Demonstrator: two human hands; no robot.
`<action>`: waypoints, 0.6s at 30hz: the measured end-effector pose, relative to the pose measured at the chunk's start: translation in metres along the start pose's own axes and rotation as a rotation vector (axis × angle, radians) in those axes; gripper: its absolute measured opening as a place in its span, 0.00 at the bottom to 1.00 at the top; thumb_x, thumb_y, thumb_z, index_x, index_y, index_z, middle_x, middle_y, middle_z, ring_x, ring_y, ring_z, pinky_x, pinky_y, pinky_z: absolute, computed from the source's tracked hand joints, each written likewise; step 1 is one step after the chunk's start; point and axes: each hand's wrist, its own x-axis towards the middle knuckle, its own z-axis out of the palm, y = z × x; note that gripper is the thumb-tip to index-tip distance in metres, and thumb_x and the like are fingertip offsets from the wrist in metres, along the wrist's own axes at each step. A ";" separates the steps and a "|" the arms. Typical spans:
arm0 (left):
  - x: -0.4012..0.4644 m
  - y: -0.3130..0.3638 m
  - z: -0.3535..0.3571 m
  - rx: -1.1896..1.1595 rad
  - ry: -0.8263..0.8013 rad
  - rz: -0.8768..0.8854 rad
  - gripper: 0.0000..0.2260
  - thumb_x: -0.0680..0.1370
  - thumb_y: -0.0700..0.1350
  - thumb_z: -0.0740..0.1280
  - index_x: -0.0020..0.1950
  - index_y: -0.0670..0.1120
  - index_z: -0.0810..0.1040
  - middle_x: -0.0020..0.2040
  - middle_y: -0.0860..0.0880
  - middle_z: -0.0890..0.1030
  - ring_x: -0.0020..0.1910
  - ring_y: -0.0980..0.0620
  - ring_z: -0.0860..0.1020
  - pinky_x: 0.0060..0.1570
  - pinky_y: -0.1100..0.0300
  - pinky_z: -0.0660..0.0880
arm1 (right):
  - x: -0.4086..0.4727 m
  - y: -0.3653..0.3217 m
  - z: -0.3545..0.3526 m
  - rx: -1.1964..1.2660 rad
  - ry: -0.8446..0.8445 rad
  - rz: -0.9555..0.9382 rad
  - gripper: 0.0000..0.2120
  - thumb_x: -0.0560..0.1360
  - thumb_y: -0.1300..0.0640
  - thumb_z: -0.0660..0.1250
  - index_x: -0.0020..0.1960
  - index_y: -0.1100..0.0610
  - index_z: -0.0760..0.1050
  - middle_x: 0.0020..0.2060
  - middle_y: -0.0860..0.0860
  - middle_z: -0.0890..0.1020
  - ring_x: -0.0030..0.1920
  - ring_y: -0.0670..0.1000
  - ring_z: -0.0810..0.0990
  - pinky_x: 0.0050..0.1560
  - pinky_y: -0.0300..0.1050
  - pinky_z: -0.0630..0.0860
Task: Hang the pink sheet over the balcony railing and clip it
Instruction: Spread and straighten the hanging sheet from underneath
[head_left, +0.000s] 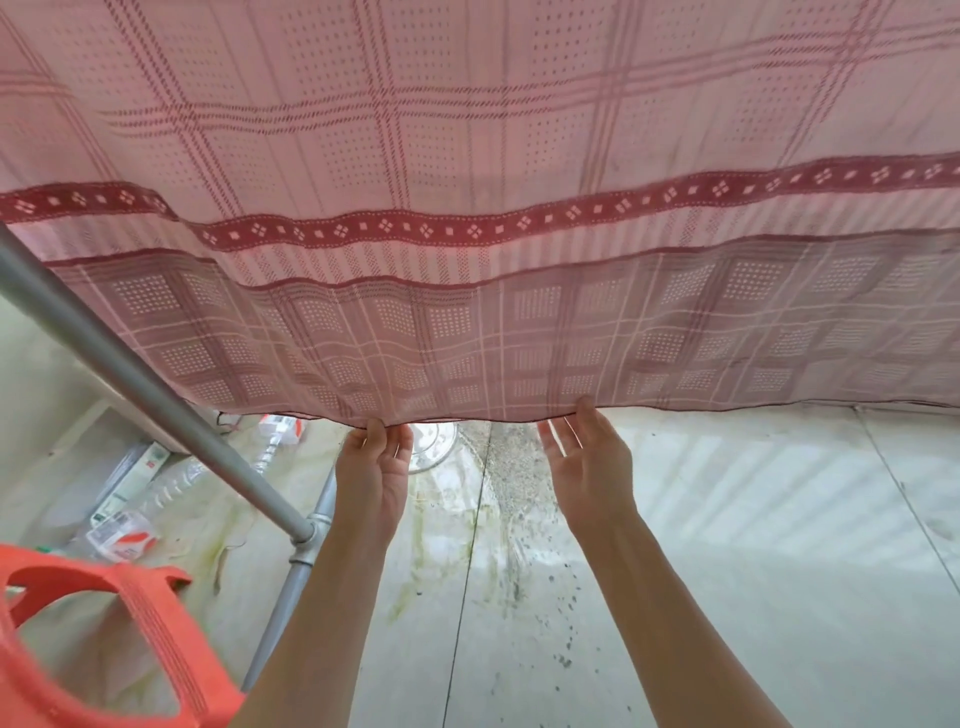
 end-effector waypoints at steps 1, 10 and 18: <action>-0.001 -0.001 0.000 -0.003 -0.008 -0.007 0.10 0.80 0.34 0.55 0.42 0.43 0.72 0.36 0.53 0.82 0.38 0.58 0.80 0.41 0.66 0.78 | 0.001 0.000 0.000 0.035 0.009 0.011 0.05 0.79 0.63 0.60 0.48 0.60 0.74 0.46 0.53 0.80 0.51 0.52 0.79 0.62 0.51 0.72; -0.003 -0.019 0.007 -0.114 -0.031 -0.076 0.09 0.79 0.35 0.55 0.45 0.43 0.73 0.36 0.51 0.82 0.35 0.57 0.80 0.38 0.65 0.78 | 0.015 -0.011 -0.007 0.204 0.008 0.059 0.10 0.80 0.64 0.57 0.57 0.63 0.72 0.54 0.56 0.80 0.56 0.54 0.79 0.59 0.51 0.75; -0.011 -0.018 0.005 -0.156 -0.008 -0.118 0.09 0.79 0.35 0.55 0.45 0.44 0.72 0.36 0.52 0.81 0.34 0.57 0.79 0.39 0.62 0.78 | 0.000 -0.009 -0.019 0.163 0.004 0.109 0.13 0.80 0.64 0.55 0.64 0.63 0.68 0.53 0.56 0.79 0.53 0.52 0.79 0.50 0.46 0.77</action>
